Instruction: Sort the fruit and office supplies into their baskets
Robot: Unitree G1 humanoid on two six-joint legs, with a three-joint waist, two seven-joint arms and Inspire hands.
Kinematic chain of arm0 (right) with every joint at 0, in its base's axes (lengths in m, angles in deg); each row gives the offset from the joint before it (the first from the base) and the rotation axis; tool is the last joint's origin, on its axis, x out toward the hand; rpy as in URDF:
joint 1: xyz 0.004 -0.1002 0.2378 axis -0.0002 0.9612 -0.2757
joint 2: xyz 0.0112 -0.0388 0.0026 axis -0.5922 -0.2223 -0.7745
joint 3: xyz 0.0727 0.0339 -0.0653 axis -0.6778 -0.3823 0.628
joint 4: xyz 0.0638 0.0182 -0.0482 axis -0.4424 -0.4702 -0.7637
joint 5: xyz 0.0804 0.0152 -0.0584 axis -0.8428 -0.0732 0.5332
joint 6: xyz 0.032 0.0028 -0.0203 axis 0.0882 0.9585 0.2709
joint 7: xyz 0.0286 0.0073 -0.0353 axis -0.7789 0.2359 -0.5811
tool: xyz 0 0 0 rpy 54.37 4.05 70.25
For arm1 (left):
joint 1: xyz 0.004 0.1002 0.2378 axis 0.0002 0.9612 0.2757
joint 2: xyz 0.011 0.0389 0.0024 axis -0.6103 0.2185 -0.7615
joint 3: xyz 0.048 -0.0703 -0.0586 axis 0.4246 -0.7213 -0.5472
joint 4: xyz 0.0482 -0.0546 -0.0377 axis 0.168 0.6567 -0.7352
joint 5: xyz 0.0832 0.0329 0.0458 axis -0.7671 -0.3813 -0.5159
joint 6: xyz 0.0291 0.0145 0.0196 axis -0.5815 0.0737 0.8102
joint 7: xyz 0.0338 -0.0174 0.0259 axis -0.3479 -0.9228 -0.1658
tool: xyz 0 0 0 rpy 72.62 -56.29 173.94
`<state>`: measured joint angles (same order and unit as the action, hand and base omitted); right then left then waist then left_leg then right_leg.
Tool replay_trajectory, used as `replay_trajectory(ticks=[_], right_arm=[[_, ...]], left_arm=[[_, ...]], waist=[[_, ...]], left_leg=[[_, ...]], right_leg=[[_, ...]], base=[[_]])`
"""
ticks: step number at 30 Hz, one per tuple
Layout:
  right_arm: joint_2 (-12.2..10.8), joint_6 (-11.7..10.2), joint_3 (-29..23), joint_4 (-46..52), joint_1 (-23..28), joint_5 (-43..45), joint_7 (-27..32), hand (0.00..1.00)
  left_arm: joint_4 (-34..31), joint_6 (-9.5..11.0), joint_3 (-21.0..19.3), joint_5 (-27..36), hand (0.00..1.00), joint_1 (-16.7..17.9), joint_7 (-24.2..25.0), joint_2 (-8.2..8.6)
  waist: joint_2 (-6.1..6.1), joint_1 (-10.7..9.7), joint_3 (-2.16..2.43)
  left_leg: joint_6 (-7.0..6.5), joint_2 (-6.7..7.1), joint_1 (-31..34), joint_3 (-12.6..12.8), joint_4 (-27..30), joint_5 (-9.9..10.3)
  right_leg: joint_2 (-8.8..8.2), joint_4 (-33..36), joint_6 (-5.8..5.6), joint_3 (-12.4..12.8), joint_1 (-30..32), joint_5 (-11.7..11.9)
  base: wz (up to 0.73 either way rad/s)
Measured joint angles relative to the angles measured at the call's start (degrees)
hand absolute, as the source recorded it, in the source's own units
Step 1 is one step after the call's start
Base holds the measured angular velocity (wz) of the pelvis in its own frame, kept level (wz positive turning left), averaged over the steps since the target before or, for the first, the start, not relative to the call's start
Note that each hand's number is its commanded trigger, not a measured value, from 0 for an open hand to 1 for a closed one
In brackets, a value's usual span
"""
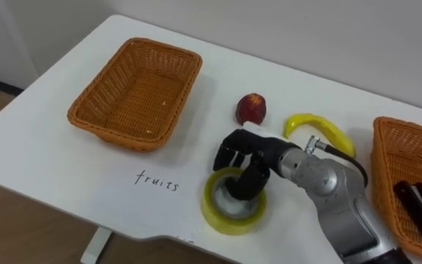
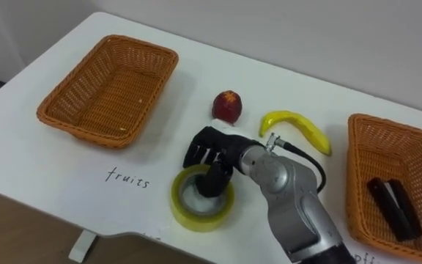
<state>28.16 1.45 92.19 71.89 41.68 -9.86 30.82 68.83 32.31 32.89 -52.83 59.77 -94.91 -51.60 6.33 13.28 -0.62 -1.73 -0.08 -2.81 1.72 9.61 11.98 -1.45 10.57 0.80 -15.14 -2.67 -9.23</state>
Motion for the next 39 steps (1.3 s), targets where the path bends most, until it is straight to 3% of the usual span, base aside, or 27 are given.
replay_trajectory(ticks=[6, 8, 11, 16, 23, 36, 39], right_arm=[[2.8, -0.1, -4.8, 2.9, 0.0, -1.6, 0.8, 1.0], [3.5, -0.4, -6.4, 3.9, 0.0, -2.6, 1.6, 1.0], [3.7, -1.9, -8.7, 6.0, 0.0, -3.1, 2.0, 1.0], [4.8, -2.5, -11.0, 8.3, 0.1, -3.9, 2.7, 1.0], [6.1, -2.5, -17.0, 9.9, 0.1, -3.9, 3.6, 1.0], [7.3, -2.5, -21.9, 8.5, 0.2, -4.6, 10.1, 1.0], [8.0, -3.9, -25.0, 6.0, 0.2, -9.2, 12.3, 1.0]], left_arm=[[1.5, 0.1, -2.8, 0.1, 0.0, 0.2, -1.0, 0.33], [1.7, 1.1, -2.8, 0.1, 0.0, 0.2, -1.3, 0.3], [2.0, 2.1, -3.8, 0.1, 0.0, 0.2, -0.9, 0.37], [2.7, 3.2, -5.7, 0.0, 0.0, 0.8, -0.1, 0.36], [2.7, 3.3, -7.2, 0.2, 0.0, 3.0, 0.6, 0.44], [2.5, 3.3, -8.2, 0.1, 0.0, 4.0, 0.0, 0.32], [2.5, 3.9, -9.2, 0.1, 0.0, 4.3, 0.0, 0.17]], waist=[[-0.38, -1.1, 0.37], [-0.25, -1.7, 0.57], [-0.3, -2.6, 0.58], [-0.53, -3.8, 0.42], [0.03, -5.2, 0.79], [0.21, -7.1, 0.63], [0.65, -8.3, 0.59]], left_leg=[[-0.06, 0.0, 0.2, 0.1, 0.2, -0.1], [-0.07, 0.0, -0.2, 0.2, 0.2, -0.1], [-0.11, -0.02, -0.3, 1.0, 0.2, -0.2], [-0.09, -0.08, -0.9, 1.4, -0.2, -0.2], [-0.07, -0.03, -1.3, 1.7, 0.1, -0.2], [-0.07, -0.12, -1.6, 2.1, -0.3, -0.2], [-0.08, -0.06, -1.4, 1.8, -0.3, -0.2]], right_leg=[[-0.03, 0.0, 0.0, 0.2, 0.4, 0.0], [-0.13, 0.0, 0.0, 0.8, 0.4, 0.0], [-0.36, 0.0, -0.01, 1.1, 0.4, 0.0], [0.06, 0.1, -0.01, 1.9, -0.1, 0.0], [0.09, 0.2, -0.01, 2.4, -0.3, 0.0], [0.15, 0.2, -0.06, 2.4, -0.3, 0.1], [0.08, 0.2, -0.06, 2.3, -0.3, 0.1]], base=[[0.0], [-0.02], [-0.05], [-0.09], [-0.01], [-0.02], [0.05]])
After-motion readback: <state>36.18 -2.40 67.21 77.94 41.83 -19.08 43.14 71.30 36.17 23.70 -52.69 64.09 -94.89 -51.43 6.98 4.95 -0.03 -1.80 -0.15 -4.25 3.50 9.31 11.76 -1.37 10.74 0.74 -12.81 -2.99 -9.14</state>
